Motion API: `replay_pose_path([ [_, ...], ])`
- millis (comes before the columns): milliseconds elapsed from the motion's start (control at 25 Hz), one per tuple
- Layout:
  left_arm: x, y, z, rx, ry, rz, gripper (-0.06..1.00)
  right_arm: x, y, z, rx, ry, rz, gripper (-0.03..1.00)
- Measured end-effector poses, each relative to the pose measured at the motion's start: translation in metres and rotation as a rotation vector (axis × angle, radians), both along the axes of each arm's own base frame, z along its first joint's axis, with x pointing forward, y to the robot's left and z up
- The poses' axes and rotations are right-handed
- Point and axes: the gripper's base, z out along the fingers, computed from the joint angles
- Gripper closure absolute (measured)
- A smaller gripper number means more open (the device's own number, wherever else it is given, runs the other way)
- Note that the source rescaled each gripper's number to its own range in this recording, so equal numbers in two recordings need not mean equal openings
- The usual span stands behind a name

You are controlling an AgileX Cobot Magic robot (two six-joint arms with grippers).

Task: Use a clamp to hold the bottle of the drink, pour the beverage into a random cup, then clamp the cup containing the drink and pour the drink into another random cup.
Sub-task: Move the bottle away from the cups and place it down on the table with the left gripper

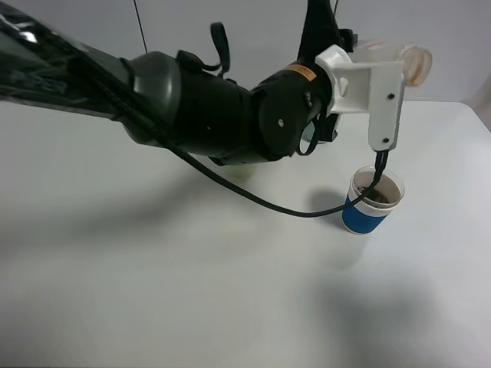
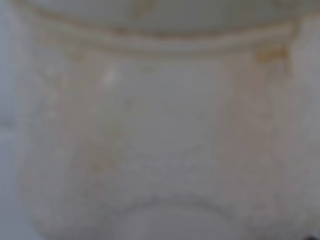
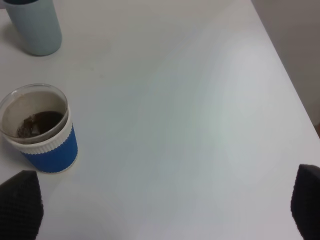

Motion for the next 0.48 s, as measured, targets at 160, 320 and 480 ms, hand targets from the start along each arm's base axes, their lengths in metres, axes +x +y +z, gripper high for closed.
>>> replay_pose_path([
  [160,0.000,0.033,0.009,-0.169,0.133,-0.019,0.94,0.000,0.000,0.000,0.000,0.000,0.000,-0.03],
  [320,-0.002,0.075,0.017,-0.349,0.254,-0.047,0.94,0.000,0.000,0.000,0.000,0.000,0.000,-0.03],
  [480,-0.010,0.117,0.022,-0.510,0.372,-0.063,0.94,0.000,0.000,0.000,0.000,0.000,0.000,-0.03],
])
